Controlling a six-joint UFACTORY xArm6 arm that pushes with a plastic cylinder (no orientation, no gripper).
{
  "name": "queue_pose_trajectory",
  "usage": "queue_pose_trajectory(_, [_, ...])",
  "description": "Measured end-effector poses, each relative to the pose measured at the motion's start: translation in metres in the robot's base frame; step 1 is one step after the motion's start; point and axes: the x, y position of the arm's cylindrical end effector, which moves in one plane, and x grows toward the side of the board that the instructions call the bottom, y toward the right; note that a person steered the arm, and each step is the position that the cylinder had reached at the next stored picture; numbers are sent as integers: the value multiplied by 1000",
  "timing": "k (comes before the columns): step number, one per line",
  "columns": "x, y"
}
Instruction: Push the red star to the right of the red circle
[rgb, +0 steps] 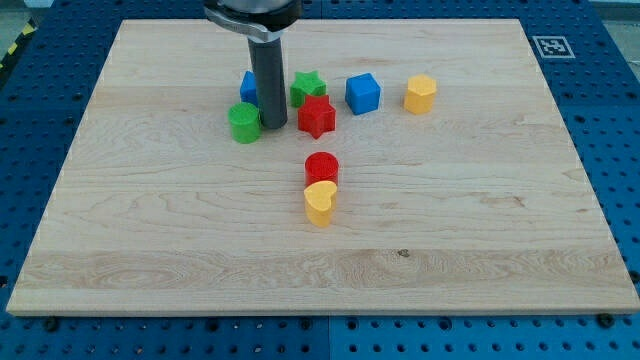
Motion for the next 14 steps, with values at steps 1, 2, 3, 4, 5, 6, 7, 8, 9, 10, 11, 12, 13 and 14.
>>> queue_pose_trajectory(1, [-15, 2])
queue_pose_trajectory(2, [-15, 10])
queue_pose_trajectory(3, [-15, 43])
queue_pose_trajectory(4, [-12, 61])
queue_pose_trajectory(5, [-2, 62])
queue_pose_trajectory(6, [-2, 72])
queue_pose_trajectory(7, [-7, 72])
queue_pose_trajectory(8, [-11, 73])
queue_pose_trajectory(9, [-11, 87])
queue_pose_trajectory(10, [-13, 110])
queue_pose_trajectory(11, [-8, 112])
queue_pose_trajectory(12, [18, 98])
queue_pose_trajectory(13, [45, 84])
queue_pose_trajectory(14, [45, 84])
